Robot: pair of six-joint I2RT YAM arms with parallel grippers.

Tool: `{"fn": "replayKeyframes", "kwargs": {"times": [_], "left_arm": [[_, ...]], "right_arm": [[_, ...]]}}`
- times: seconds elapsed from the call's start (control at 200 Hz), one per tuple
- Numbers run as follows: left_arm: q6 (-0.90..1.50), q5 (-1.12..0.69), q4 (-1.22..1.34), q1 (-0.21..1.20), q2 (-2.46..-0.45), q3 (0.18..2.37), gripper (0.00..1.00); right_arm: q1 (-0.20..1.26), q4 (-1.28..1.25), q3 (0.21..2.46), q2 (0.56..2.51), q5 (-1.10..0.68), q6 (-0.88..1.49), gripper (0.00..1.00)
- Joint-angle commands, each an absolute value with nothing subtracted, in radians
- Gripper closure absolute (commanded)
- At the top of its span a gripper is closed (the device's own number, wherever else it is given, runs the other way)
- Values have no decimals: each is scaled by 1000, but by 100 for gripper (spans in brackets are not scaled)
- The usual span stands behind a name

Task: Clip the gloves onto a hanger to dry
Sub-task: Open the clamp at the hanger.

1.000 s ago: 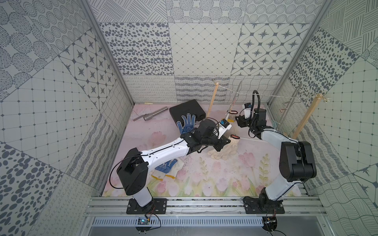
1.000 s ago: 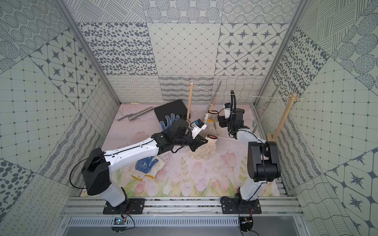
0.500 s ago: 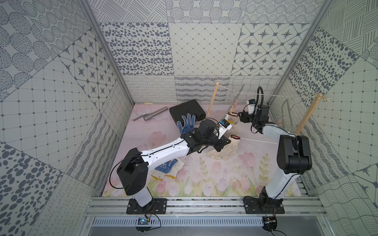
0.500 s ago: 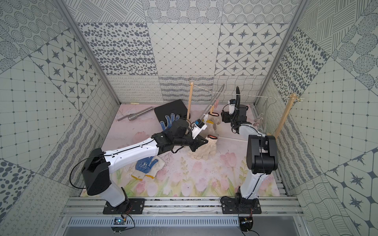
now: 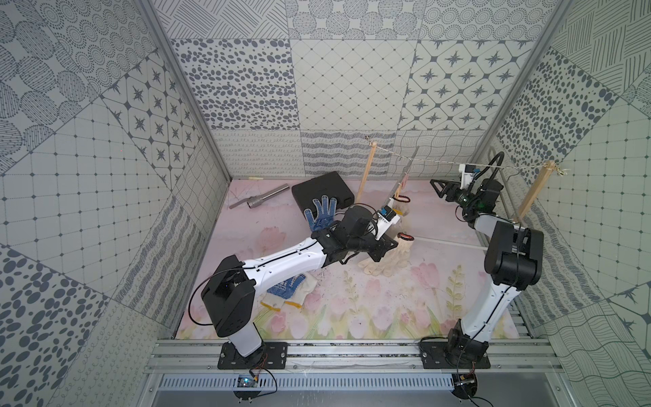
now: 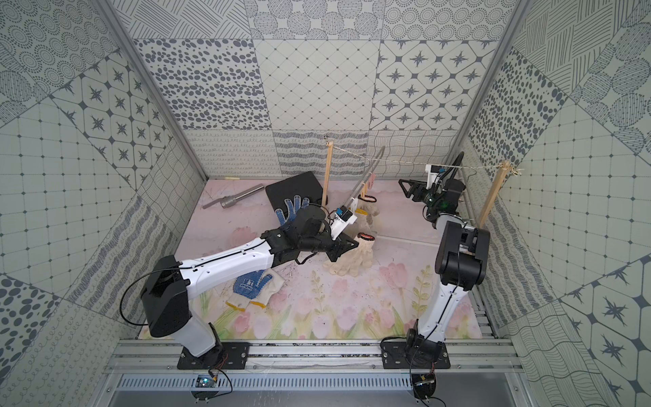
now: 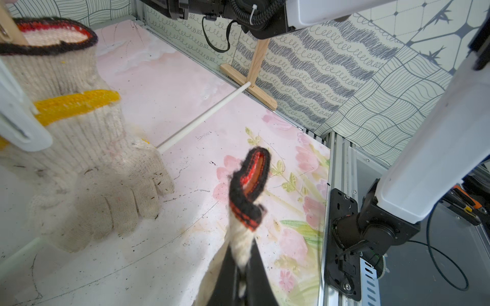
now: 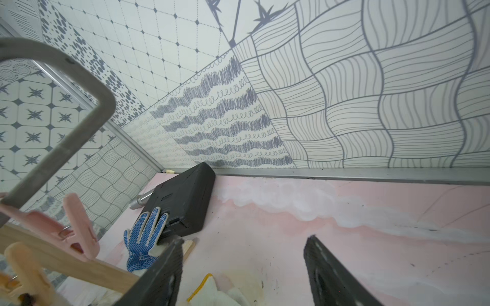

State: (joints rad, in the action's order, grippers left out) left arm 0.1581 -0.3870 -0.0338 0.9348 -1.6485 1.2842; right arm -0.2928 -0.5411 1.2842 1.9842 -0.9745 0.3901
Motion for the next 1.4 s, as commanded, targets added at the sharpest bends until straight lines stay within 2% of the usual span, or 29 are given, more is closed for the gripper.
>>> {"fn": "replayKeyframes", "kwargs": {"times": [0.0, 0.32, 0.45, 0.61, 0.926, 1.391], "left_arm": [[150, -406, -9, 937, -1653, 1294, 100], [157, -418, -11, 937, -1672, 1309, 100], [156, -418, -13, 936, -1674, 1311, 100], [156, -417, -15, 936, -1675, 1311, 100], [154, -411, -18, 937, -1671, 1310, 100], [160, -411, -21, 937, -1666, 1309, 100]], "right_arm": [[-261, -530, 1341, 1949, -1068, 350, 24], [-180, -284, 1374, 1883, -994, 166, 13], [-157, -272, 1363, 1870, -1016, 104, 15], [-154, -412, 1322, 1864, -1078, 138, 17], [-163, -353, 1337, 1841, -1230, 61, 17], [-105, -398, 1366, 1861, -1172, 115, 22]]}}
